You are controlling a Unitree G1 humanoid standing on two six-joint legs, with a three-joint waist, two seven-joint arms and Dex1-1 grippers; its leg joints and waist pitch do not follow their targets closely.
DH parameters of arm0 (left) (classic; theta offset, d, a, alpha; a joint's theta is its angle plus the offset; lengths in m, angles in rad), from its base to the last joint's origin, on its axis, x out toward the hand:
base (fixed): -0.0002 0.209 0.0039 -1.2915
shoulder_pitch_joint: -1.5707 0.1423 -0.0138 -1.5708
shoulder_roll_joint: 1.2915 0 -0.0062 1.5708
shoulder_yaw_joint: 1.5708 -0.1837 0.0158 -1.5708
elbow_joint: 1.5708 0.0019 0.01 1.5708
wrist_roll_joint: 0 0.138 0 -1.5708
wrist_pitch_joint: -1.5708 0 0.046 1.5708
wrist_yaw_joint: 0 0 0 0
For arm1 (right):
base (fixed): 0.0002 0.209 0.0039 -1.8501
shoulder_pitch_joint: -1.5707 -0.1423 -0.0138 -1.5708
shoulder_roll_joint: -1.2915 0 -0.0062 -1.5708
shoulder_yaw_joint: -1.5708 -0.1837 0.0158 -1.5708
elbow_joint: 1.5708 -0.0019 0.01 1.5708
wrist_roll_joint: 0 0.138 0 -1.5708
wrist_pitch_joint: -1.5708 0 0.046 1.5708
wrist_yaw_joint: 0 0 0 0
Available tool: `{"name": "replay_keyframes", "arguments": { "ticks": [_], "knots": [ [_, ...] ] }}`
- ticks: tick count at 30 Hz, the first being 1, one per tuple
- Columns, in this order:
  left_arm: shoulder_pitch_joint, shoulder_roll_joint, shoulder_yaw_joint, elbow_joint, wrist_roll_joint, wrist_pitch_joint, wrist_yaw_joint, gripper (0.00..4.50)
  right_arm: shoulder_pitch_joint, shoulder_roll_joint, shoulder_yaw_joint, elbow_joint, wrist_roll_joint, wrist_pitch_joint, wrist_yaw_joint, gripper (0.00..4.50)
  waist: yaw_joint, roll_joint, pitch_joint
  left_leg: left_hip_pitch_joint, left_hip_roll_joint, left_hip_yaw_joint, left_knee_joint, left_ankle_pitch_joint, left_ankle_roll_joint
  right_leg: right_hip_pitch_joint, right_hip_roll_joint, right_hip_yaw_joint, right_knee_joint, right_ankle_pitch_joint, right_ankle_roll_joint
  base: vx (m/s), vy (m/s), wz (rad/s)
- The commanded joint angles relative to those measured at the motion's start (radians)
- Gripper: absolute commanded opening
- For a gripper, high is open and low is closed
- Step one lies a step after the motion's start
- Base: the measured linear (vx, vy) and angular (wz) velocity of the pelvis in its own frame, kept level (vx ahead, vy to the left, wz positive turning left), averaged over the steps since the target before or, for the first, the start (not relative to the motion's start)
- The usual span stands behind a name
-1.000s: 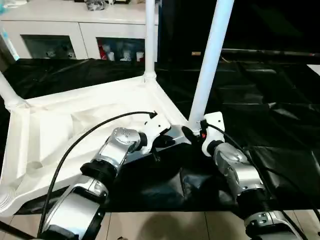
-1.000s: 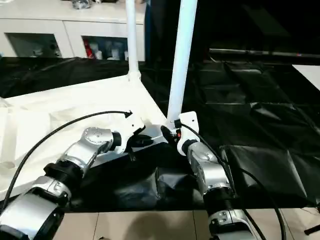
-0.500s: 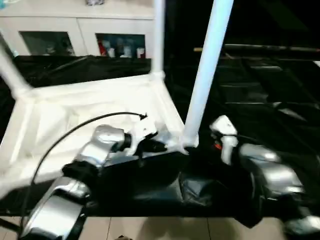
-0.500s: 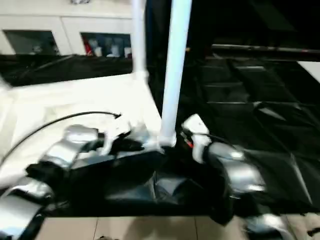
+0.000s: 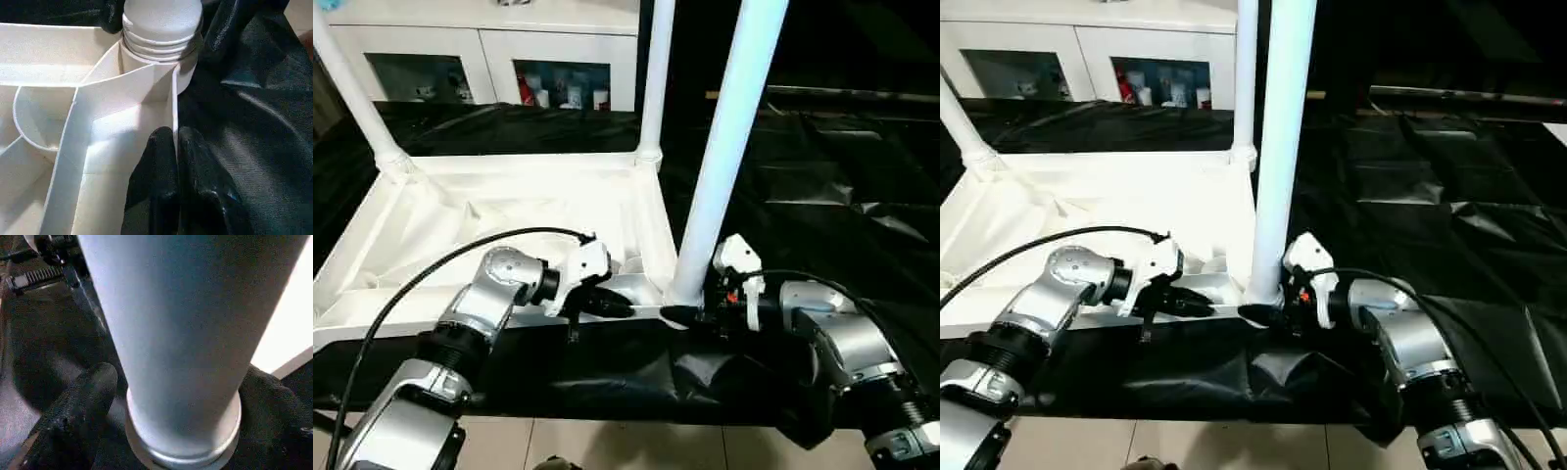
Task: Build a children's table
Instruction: Rotate leg to tighten
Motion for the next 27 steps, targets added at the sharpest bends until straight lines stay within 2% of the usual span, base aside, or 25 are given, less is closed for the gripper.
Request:
{"name": "replay_keyframes", "arguments": {
  "ticks": [1, 2, 4, 6, 10, 15, 16, 17, 18, 19, 21, 23, 24, 25, 26, 27],
  "knots": [
    [0.017, -0.008, -0.005, -0.027, -0.019, 0.008, -0.009, 0.0, -0.005, -0.008, 0.008, 0.006, -0.017, -0.015, 0.009, 3.54, -0.001, -0.014, -0.062, 0.023, 0.065, -0.029, -0.069, -0.241, 0.024, 0.042, -0.071, 0.049, -0.071, -0.28, -0.211, 0.0, 0.0, 0.0],
    [0.017, -0.008, -0.005, -0.028, -0.019, 0.009, -0.009, 0.0, -0.005, -0.008, 0.008, 0.006, -0.017, -0.015, 0.009, 3.33, 0.0, -0.014, -0.063, 0.024, 0.065, -0.029, -0.068, -0.237, 0.025, 0.042, -0.072, 0.049, -0.07, -0.274, -0.211, 0.0, 0.0, 0.0],
    [0.02, -0.006, -0.006, -0.031, -0.019, 0.012, -0.009, 0.0, -0.004, -0.011, 0.01, 0.008, -0.017, -0.017, 0.01, 3.28, 0.001, -0.013, -0.065, 0.023, 0.065, -0.028, -0.066, -0.214, 0.033, 0.043, -0.07, 0.049, -0.066, -0.239, -0.218, 0.0, 0.0, 0.0],
    [0.021, -0.004, -0.006, -0.031, -0.017, 0.014, -0.009, 0.0, -0.005, -0.015, 0.012, 0.01, -0.016, -0.018, 0.011, 3.05, 0.002, -0.012, -0.067, 0.022, 0.064, -0.026, -0.063, -0.193, 0.045, 0.044, -0.068, 0.048, -0.062, -0.198, -0.229, 0.0, 0.0, 0.0],
    [0.023, 0.001, -0.006, -0.031, -0.014, 0.016, -0.009, 0.0, -0.009, -0.011, 0.008, 0.023, -0.02, -0.023, 0.012, 2.79, 0.002, -0.011, -0.066, 0.023, 0.064, -0.027, -0.063, -0.201, 0.045, 0.045, -0.07, 0.047, -0.064, -0.218, -0.229, 0.0, 0.0, 0.0],
    [0.025, 0.0, -0.005, -0.029, -0.012, 0.013, -0.002, 0.0, -0.007, 0.007, -0.004, 0.035, -0.014, -0.018, -0.011, 2.72, 0.001, -0.012, -0.066, 0.022, 0.063, -0.027, -0.063, -0.207, 0.042, 0.045, -0.069, 0.046, -0.064, -0.227, -0.228, 0.0, 0.0, 0.0],
    [0.011, -0.027, 0.004, 0.003, 0.007, 0.014, 0.075, 0.0, -0.01, 0.054, -0.034, 0.088, -0.03, -0.032, -0.125, 2.72, 0.001, -0.014, -0.066, 0.022, 0.064, -0.027, -0.063, -0.207, 0.041, 0.044, -0.07, 0.047, -0.064, -0.234, -0.227, 0.0, 0.0, 0.0],
    [-0.003, -0.048, 0.01, 0.031, 0.021, 0.02, 0.132, 0.0, -0.012, 0.081, -0.05, 0.119, -0.041, -0.037, -0.193, 2.72, -0.002, -0.012, -0.065, 0.024, 0.064, -0.027, -0.064, -0.213, 0.037, 0.039, -0.071, 0.048, -0.066, -0.241, -0.228, 0.0, 0.0, 0.0],
    [-0.003, -0.048, 0.01, 0.031, 0.021, 0.02, 0.132, 0.0, -0.012, 0.081, -0.05, 0.119, -0.041, -0.037, -0.193, 2.72, -0.007, -0.013, -0.062, 0.025, 0.06, -0.029, -0.066, -0.243, 0.02, 0.037, -0.071, 0.047, -0.073, -0.283, -0.221, 0.0, 0.0, 0.0],
    [-0.026, -0.081, 0.016, 0.073, 0.035, 0.029, 0.203, 0.0, -0.016, 0.125, -0.072, 0.159, -0.055, -0.042, -0.299, 2.72, -0.011, -0.018, -0.061, 0.025, 0.059, -0.031, -0.067, -0.266, 0.005, 0.037, -0.071, 0.046, -0.077, -0.335, -0.206, 0.0, 0.0, 0.0],
    [-0.045, -0.112, 0.019, 0.106, 0.045, 0.036, 0.257, 0.0, -0.018, 0.168, -0.094, 0.184, -0.06, -0.034, -0.393, 2.72, -0.014, -0.014, -0.059, 0.028, 0.06, -0.037, -0.071, -0.304, -0.017, 0.036, -0.073, 0.045, -0.083, -0.404, -0.18, 0.0, 0.0, 0.0],
    [-0.075, -0.163, 0.02, 0.152, 0.058, 0.041, 0.337, 0.0, -0.025, 0.238, -0.129, 0.215, -0.061, -0.014, -0.533, 2.72, -0.019, -0.015, -0.056, 0.034, 0.06, -0.039, -0.074, -0.345, -0.032, 0.03, -0.073, 0.045, -0.09, -0.446, -0.161, 0.0, 0.0, 0.0],
    [-0.093, -0.196, 0.018, 0.178, 0.065, 0.042, 0.382, 0.0, -0.03, 0.277, -0.135, 0.229, -0.071, -0.01, -0.606, 2.72, -0.024, -0.012, -0.055, 0.036, 0.059, -0.042, -0.076, -0.373, -0.042, 0.029, -0.074, 0.043, -0.093, -0.474, -0.15, 0.0, 0.0, 0.0],
    [-0.093, -0.196, 0.018, 0.178, 0.065, 0.042, 0.382, 0.0, -0.03, 0.277, -0.135, 0.229, -0.071, -0.01, -0.606, 2.72, -0.027, -0.013, -0.053, 0.038, 0.058, -0.041, -0.076, -0.388, -0.044, 0.026, -0.072, 0.043, -0.098, -0.49, -0.144, 0.0, 0.0, 0.0],
    [-0.112, -0.234, 0.014, 0.206, 0.074, 0.041, 0.429, 0.0, -0.036, 0.318, -0.131, 0.241, -0.087, -0.008, -0.675, 2.72, -0.03, -0.013, -0.053, 0.043, 0.058, -0.043, -0.075, -0.411, -0.047, 0.023, -0.073, 0.043, -0.102, -0.509, -0.138, 0.0, 0.0, 0.0],
    [-0.112, -0.234, 0.014, 0.206, 0.074, 0.041, 0.429, 0.0, -0.036, 0.318, -0.131, 0.241, -0.087, -0.008, -0.675, 2.72, -0.032, -0.012, -0.049, 0.047, 0.057, -0.044, -0.077, -0.439, -0.048, 0.019, -0.073, 0.042, -0.108, -0.533, -0.13, 0.0, 0.0, 0.0]
  ]
}}
